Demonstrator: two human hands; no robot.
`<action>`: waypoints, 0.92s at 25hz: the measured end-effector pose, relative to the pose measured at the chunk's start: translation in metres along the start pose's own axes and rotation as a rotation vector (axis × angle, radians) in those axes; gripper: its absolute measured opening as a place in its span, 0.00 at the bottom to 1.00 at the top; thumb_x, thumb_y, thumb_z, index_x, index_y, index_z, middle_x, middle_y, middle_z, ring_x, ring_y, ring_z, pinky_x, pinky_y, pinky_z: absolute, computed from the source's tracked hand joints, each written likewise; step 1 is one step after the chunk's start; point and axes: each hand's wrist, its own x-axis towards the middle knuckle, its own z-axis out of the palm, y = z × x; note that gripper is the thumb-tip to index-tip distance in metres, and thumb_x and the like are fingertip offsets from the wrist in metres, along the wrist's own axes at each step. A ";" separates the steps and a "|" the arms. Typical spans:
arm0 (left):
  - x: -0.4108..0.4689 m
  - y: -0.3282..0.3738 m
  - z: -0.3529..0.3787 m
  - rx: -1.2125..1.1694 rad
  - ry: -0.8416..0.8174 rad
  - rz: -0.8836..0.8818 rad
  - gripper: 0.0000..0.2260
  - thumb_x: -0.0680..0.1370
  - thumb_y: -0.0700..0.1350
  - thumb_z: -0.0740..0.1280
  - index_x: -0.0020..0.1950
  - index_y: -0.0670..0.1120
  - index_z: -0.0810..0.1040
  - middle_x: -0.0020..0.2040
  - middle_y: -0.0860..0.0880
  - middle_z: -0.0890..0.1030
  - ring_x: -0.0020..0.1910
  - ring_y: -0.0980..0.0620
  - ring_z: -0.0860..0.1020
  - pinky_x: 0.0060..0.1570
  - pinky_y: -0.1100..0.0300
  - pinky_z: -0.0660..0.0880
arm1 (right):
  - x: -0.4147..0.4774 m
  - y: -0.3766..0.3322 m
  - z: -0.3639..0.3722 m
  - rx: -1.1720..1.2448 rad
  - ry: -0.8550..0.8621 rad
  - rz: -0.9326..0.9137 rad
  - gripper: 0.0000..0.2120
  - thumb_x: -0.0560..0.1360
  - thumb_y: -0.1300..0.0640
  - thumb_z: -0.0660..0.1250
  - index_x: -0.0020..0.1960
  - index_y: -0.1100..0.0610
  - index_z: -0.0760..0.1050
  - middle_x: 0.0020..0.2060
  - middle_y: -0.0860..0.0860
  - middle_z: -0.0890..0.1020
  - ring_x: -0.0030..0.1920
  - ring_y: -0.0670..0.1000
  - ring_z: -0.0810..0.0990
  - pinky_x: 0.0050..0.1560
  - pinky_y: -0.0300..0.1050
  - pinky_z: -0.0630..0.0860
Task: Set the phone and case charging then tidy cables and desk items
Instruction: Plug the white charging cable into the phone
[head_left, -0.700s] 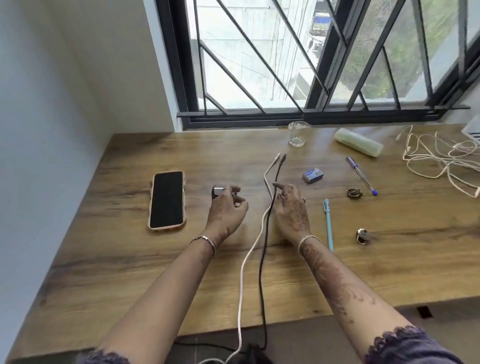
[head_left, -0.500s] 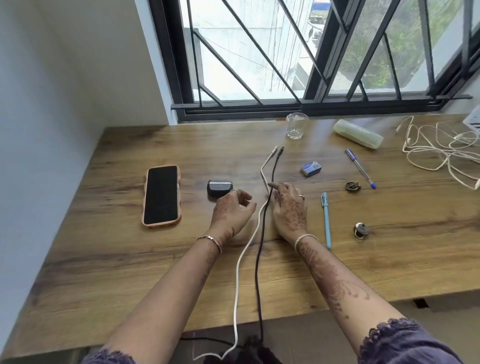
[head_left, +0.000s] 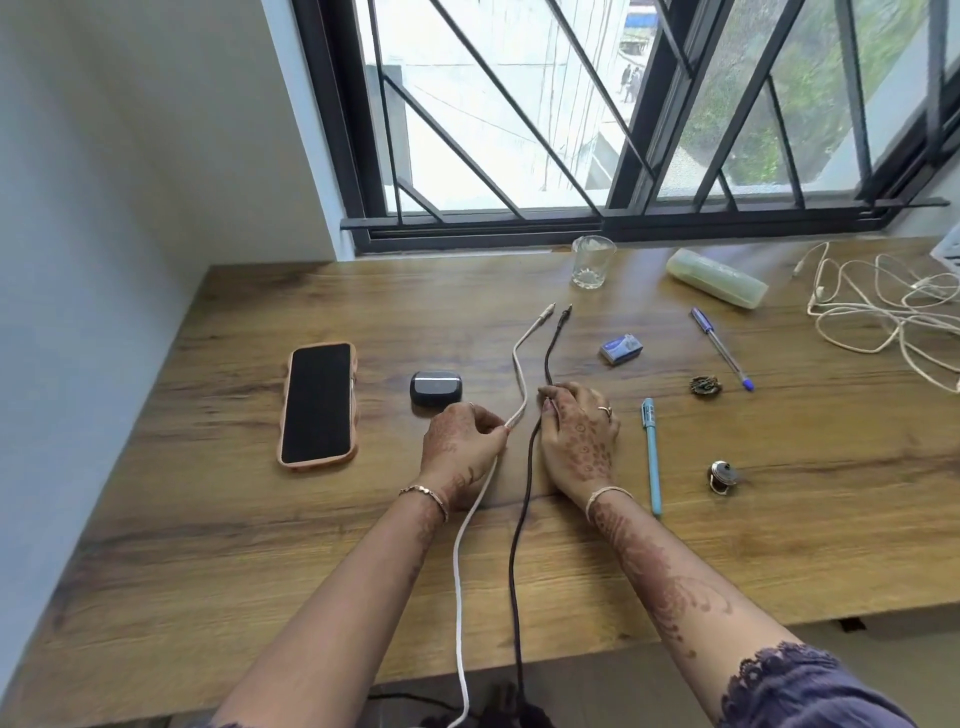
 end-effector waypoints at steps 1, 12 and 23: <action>0.001 -0.001 -0.004 -0.011 0.034 0.014 0.09 0.76 0.45 0.68 0.52 0.42 0.83 0.50 0.44 0.84 0.53 0.45 0.81 0.48 0.62 0.75 | 0.001 0.000 -0.001 0.008 -0.007 0.005 0.12 0.78 0.52 0.59 0.58 0.48 0.77 0.61 0.48 0.74 0.64 0.52 0.68 0.64 0.52 0.62; -0.026 -0.009 -0.050 -0.290 -0.020 -0.078 0.06 0.75 0.43 0.70 0.50 0.44 0.83 0.39 0.51 0.81 0.35 0.57 0.76 0.39 0.63 0.75 | -0.004 -0.020 -0.007 0.186 0.181 -0.142 0.12 0.77 0.58 0.61 0.58 0.51 0.77 0.55 0.50 0.78 0.57 0.53 0.73 0.58 0.49 0.65; -0.064 -0.027 -0.082 -0.435 -0.022 0.035 0.07 0.74 0.41 0.71 0.51 0.41 0.83 0.37 0.50 0.79 0.33 0.57 0.75 0.33 0.67 0.74 | -0.004 -0.088 -0.006 1.173 -0.419 0.705 0.24 0.82 0.48 0.51 0.40 0.62 0.76 0.25 0.53 0.82 0.22 0.48 0.78 0.23 0.37 0.72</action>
